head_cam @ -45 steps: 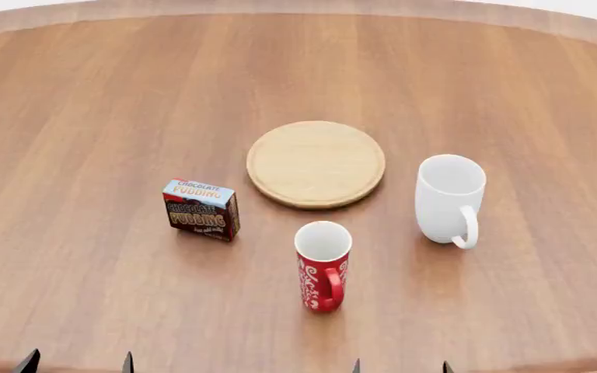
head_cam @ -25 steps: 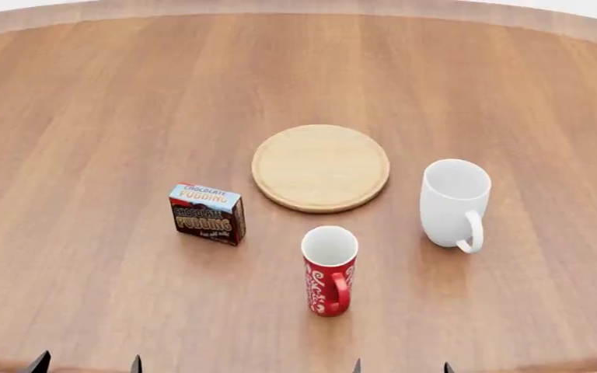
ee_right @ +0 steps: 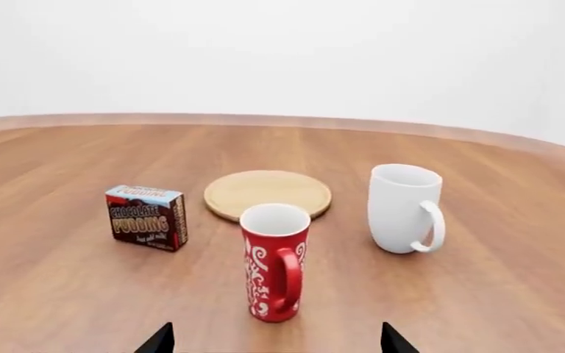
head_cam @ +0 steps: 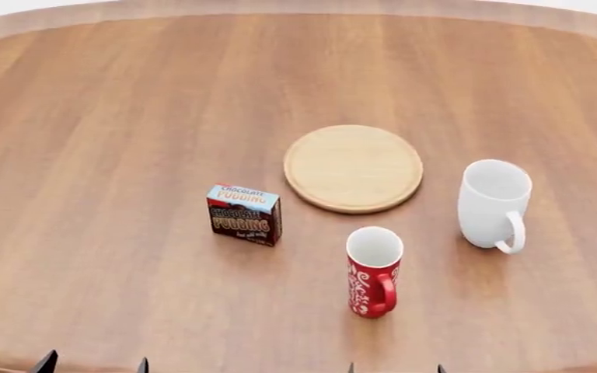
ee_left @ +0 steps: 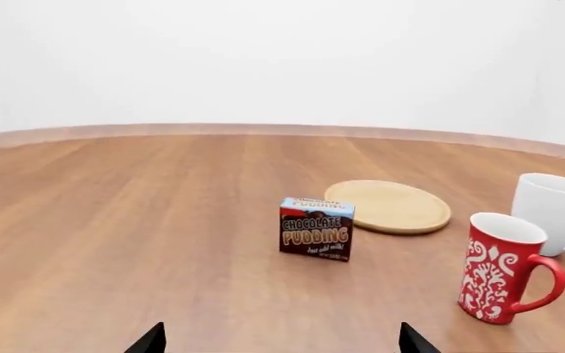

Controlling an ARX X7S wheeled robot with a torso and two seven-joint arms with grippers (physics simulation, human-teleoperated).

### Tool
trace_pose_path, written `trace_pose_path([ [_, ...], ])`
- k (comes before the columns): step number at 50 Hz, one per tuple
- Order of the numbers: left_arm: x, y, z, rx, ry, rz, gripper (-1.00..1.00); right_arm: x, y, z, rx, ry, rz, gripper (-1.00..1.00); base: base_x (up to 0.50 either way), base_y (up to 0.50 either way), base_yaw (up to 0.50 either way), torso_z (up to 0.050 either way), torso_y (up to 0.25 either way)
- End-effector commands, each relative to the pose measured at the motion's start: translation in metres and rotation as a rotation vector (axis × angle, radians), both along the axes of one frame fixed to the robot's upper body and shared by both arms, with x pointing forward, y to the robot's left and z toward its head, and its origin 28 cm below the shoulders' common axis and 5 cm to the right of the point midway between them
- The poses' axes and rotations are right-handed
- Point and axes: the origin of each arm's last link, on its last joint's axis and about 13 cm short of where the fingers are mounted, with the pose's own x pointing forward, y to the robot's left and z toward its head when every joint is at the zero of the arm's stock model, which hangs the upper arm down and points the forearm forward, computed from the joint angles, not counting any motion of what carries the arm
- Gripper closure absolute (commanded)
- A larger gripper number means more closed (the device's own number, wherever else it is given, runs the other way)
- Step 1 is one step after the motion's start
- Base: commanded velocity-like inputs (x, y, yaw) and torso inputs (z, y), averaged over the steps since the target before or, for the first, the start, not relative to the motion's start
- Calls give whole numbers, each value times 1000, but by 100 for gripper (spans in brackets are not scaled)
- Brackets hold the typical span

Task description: Put the chocolate pudding to the left of the plate.

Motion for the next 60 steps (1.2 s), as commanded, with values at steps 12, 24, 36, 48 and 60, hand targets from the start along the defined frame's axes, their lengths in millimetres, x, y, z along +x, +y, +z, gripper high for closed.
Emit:
trace_pose_path([
  [12,-2,-2,1,0,-6,-21,-100,0,2,-2,-13,6,10,-100,0,207,0,0,0],
  [24,-3,-2,1,-3,-8,-25,-100,-1,2,-2,2,10,18,-100,0,431,0,0,0],
  [36,-3,-3,0,-2,-7,-28,-100,-1,2,-1,3,6,16,-100,0,277,0,0,0],
  [48,-2,-2,1,-4,2,-1,-100,-2,1,1,16,-3,5,-100,0,124,0,0,0],
  [60,-31,0,48,26,-131,49,-100,-31,2,49,-5,-188,-23,-100,0,0,0,0,0],
])
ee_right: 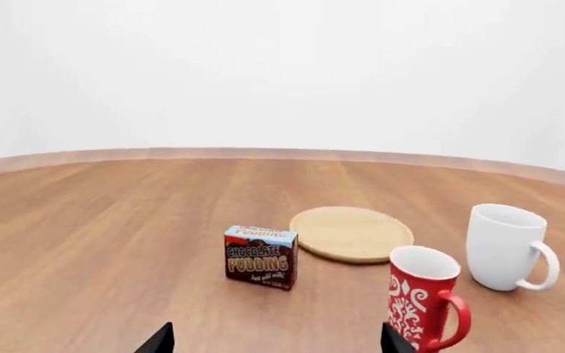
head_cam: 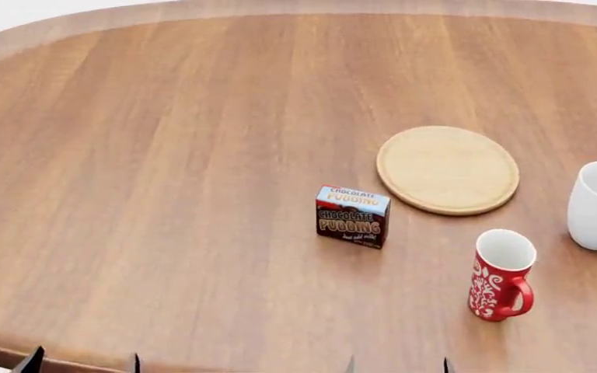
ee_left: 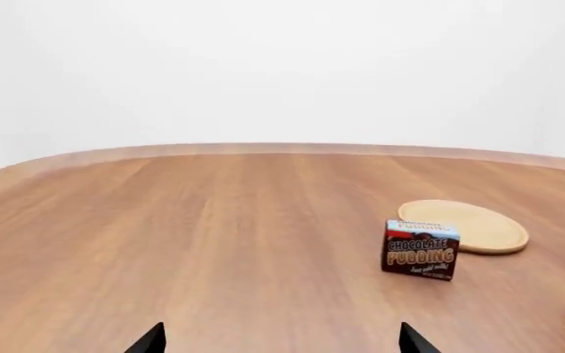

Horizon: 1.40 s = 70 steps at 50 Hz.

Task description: Put the chocolate pudding to the left of the plate.

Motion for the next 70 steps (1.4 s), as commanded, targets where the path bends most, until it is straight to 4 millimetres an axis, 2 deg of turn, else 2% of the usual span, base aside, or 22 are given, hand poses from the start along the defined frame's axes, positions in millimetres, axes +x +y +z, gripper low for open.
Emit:
trace_pose_path([
  [1,-19,1,30,25,-91,43,-100,-18,0,30,-6,-108,-22,-100,0,0,0,0,0],
  [2,-19,1,30,25,-91,43,-100,-18,0,30,-6,-108,-22,-100,0,0,0,0,0],
  [3,-33,2,47,29,-159,60,-100,-29,1,44,3,-137,-17,-100,0,0,0,0,0],
  [6,-35,2,51,30,-176,61,-100,-31,1,47,9,-145,-15,-100,33,0,0,0,0],
  [12,-29,1,44,10,-152,45,-100,-23,-1,39,38,-89,-22,-100,160,0,0,0,0],
  [70,-30,1,43,8,-149,24,-100,-24,3,36,0,-72,10,-100,334,0,0,0,0],
])
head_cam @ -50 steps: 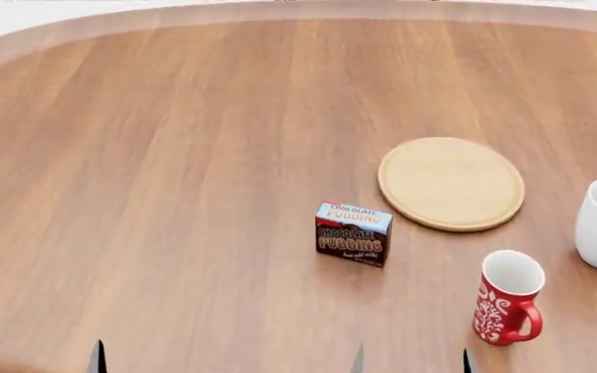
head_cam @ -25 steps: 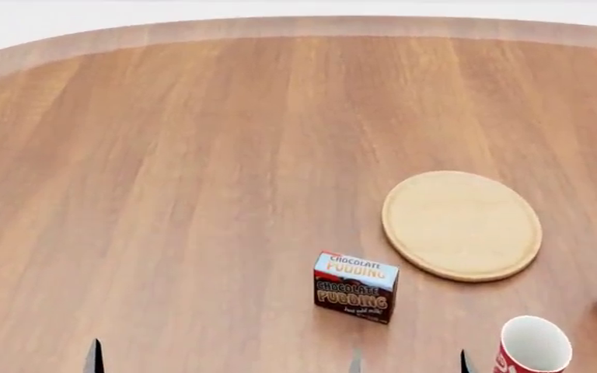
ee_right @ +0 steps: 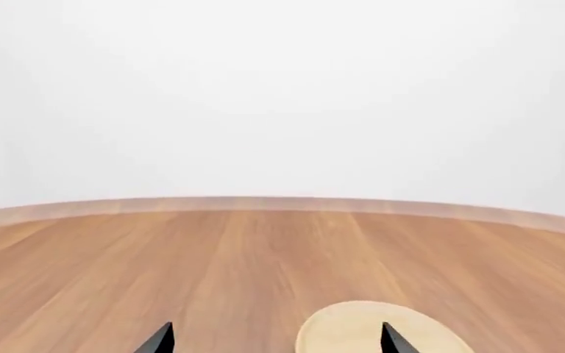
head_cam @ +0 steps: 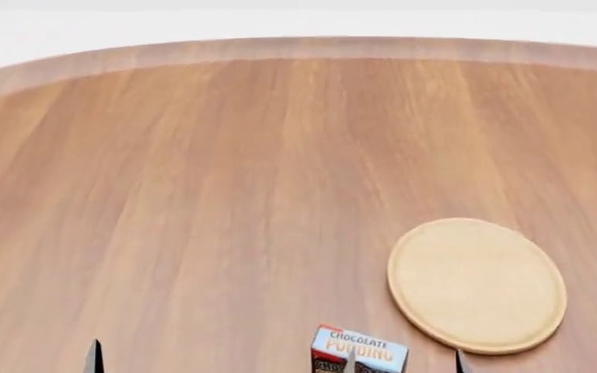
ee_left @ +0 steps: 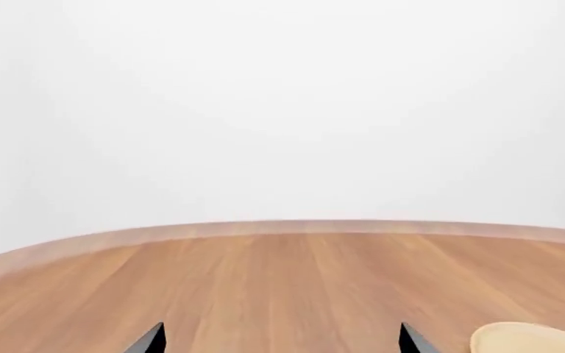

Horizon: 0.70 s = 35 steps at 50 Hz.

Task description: Put the chocolate pudding to the left of the plate.

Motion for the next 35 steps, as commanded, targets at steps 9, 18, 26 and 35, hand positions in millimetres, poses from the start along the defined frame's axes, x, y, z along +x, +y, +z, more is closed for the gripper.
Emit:
trace_pose_path([
  [9,-1,-1,0,2,0,-9,-100,-1,1,0,-10,-2,13,-100,369,0,0,0,0],
  [18,-1,-1,-1,3,0,-9,-100,-1,1,-1,-9,-2,12,-100,370,0,0,0,2],
  [26,-1,0,-1,0,-2,-10,-100,-1,1,0,-10,-3,13,-100,372,0,0,0,0],
  [35,-1,-1,0,3,-1,-15,-100,-1,1,-1,-8,-3,15,-100,371,0,0,0,0],
])
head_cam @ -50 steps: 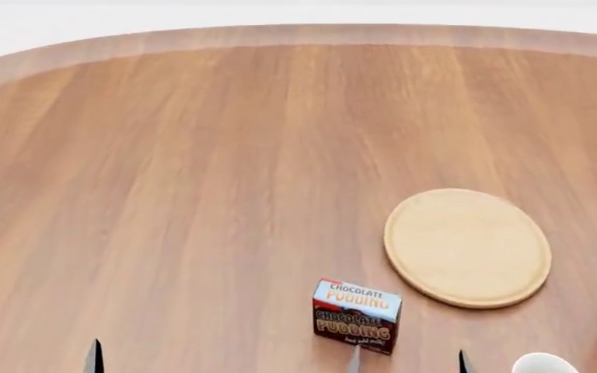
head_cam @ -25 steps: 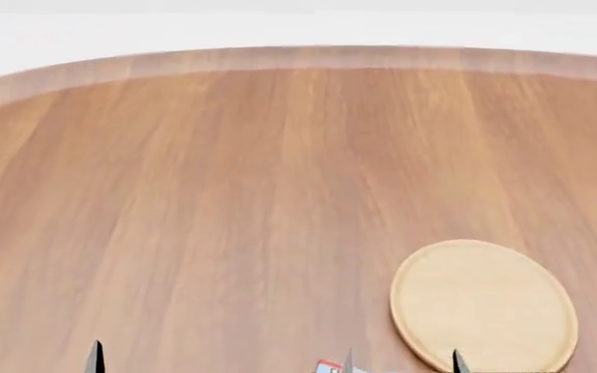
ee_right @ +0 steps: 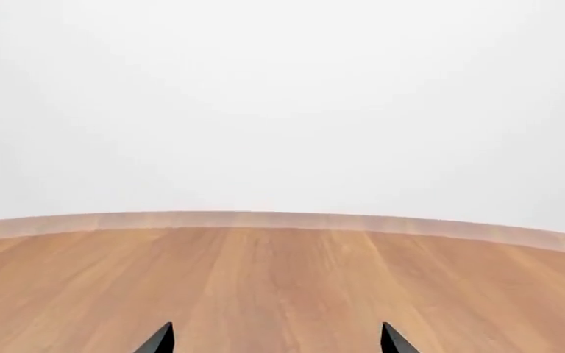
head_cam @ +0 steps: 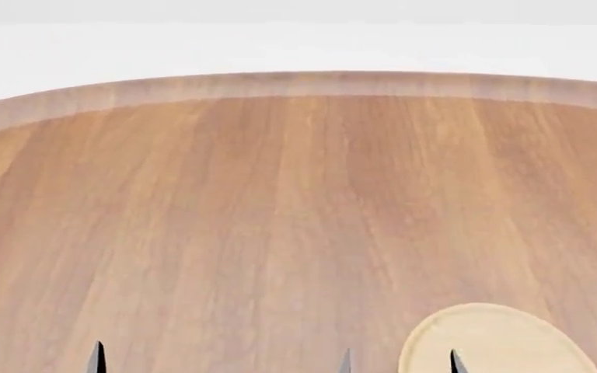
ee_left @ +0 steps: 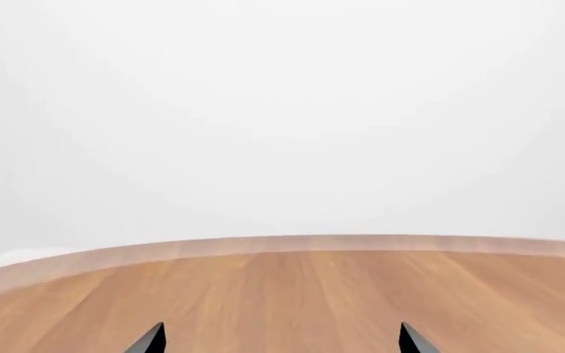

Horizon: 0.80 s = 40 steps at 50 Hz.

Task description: Put the chocolate pudding to the left of the plate.

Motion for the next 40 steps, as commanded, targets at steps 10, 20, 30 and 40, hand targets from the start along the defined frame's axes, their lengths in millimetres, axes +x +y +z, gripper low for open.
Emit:
trace_pose_path([
  [10,0,0,1,2,5,-6,-100,-7,-9,22,-42,-100,-15,-100,37,0,0,0,0],
  [20,3,1,-1,-1,15,-8,-100,-10,-66,129,-193,-219,21,-100,0,0,0,0,0],
  [30,3,-1,-3,-2,19,-14,-100,-25,-112,200,-493,181,607,-100,0,0,0,0,0],
  [40,3,-1,-3,-2,24,-15,-100,-36,-131,178,-667,557,810,-100,0,0,0,0,0],
])
